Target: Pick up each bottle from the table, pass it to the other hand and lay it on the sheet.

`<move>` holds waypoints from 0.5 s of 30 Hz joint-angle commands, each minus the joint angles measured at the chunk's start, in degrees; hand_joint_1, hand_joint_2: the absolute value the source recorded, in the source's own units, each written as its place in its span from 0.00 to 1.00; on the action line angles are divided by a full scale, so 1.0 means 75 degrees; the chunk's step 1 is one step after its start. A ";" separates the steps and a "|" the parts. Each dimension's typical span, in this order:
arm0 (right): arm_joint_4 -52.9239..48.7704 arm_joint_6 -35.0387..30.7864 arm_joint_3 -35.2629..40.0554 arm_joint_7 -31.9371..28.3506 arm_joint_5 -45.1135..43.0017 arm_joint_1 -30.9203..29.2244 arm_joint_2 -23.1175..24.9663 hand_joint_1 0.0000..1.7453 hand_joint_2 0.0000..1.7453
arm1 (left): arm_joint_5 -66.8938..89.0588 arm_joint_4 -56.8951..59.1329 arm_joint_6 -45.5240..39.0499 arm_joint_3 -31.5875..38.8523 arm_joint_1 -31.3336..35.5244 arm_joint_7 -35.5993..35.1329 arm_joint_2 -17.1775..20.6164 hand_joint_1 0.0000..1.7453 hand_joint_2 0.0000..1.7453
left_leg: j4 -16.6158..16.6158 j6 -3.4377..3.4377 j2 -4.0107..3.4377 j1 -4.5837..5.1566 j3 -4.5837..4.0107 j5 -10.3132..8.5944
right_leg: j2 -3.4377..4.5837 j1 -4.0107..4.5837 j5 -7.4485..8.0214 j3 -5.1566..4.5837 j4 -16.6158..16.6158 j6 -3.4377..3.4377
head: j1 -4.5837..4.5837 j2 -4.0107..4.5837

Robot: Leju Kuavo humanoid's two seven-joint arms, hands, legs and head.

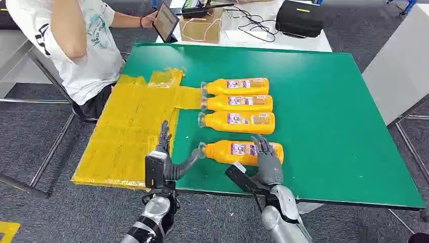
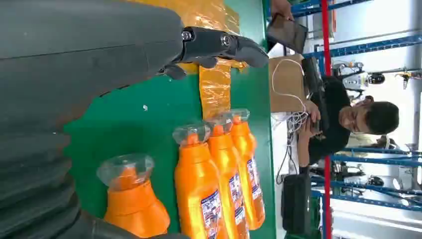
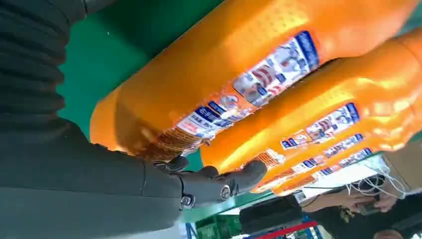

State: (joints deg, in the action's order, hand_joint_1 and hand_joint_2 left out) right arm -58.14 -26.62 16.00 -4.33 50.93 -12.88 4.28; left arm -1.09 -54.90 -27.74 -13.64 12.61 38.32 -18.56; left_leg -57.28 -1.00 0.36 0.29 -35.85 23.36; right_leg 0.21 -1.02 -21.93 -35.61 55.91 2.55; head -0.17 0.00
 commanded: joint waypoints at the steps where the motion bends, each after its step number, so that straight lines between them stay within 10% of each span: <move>1: 0.1152 0.0066 -0.0007 0.0083 0.0047 -0.0605 -0.0157 0.00 1.00 | 0.0068 0.0118 0.0015 0.0054 0.0021 -0.0052 -0.0029 0.00 1.00 | 0.0005 0.0004 -0.0005 -0.0002 0.0020 0.0008 | 0.0002 0.0003 -0.0006 0.0020 -0.0006 -0.0006 | 0.0000 -0.0003; 15: 0.2180 0.0707 0.0402 0.0858 0.1044 -0.1291 -0.0363 0.00 1.00 | 0.0275 -0.0097 0.0078 0.0214 -0.0076 -0.0143 -0.0031 0.00 1.00 | 0.0005 0.0004 -0.0008 -0.0007 0.0043 0.0013 | 0.0002 0.0009 -0.0013 0.0046 -0.0010 -0.0012 | 0.0000 -0.0003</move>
State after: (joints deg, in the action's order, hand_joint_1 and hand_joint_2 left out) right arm -50.27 -24.50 16.50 -0.24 56.72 -18.47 3.56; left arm 0.61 -55.49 -27.89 -13.44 12.48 37.79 -18.53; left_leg -57.28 -1.04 0.36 0.30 -35.83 23.32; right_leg 0.21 -1.02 -21.93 -35.58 55.90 2.55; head -0.17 -0.02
